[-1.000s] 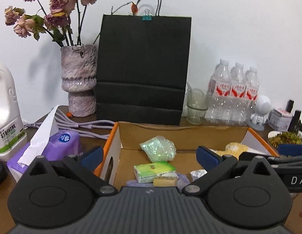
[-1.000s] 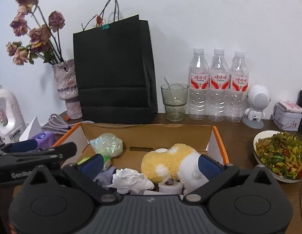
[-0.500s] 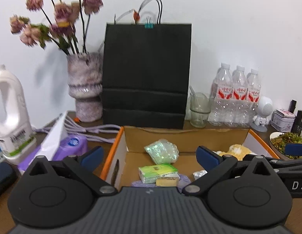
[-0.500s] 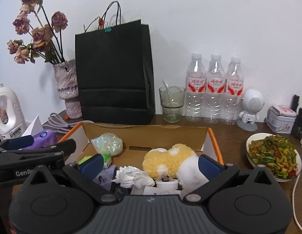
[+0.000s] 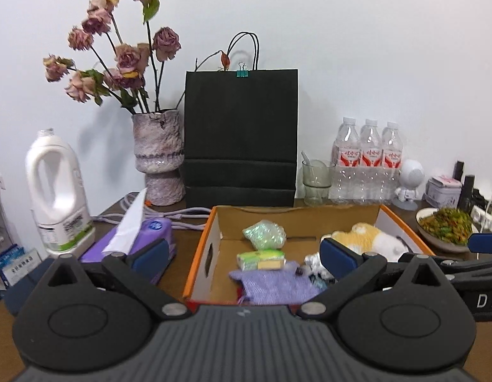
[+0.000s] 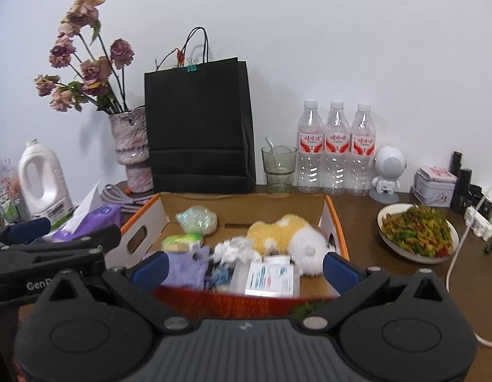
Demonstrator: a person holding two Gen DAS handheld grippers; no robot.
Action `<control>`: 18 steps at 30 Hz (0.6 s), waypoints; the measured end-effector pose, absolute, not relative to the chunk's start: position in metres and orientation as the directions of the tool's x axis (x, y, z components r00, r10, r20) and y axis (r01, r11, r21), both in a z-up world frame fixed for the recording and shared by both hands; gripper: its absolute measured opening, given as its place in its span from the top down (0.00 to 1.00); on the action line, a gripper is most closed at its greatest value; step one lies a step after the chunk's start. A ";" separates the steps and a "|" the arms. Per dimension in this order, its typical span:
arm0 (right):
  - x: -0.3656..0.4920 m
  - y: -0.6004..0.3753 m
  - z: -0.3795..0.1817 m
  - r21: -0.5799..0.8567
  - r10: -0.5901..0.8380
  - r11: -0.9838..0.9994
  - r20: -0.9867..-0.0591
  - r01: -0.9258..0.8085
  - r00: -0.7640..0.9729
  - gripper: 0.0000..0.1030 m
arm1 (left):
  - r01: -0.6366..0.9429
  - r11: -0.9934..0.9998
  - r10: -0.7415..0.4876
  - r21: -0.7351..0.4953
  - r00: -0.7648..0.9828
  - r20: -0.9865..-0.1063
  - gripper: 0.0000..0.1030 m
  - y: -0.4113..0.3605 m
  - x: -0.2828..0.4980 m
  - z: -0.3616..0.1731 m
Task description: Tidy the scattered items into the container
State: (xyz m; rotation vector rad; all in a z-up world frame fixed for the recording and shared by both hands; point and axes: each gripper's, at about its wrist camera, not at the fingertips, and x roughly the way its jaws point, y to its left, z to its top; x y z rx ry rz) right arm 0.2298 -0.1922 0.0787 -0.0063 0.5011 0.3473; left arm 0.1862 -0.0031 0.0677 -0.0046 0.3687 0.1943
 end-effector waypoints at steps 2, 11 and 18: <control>0.215 -0.193 0.080 0.073 0.321 0.942 -0.474 -0.326 0.820 0.00 | -0.187 0.982 0.186 0.033 0.912 -0.366 0.00 -0.005 0.173 0.069; 0.159 -0.203 0.083 0.075 0.298 0.951 -0.470 -0.299 0.831 0.00 | -0.158 0.987 0.134 -0.023 0.900 -0.414 0.00 -0.004 0.118 0.067; 0.136 -0.206 0.083 0.073 0.289 0.954 -0.472 -0.290 0.833 0.00 | -0.154 0.988 0.133 -0.015 0.893 -0.430 0.00 -0.007 0.097 0.063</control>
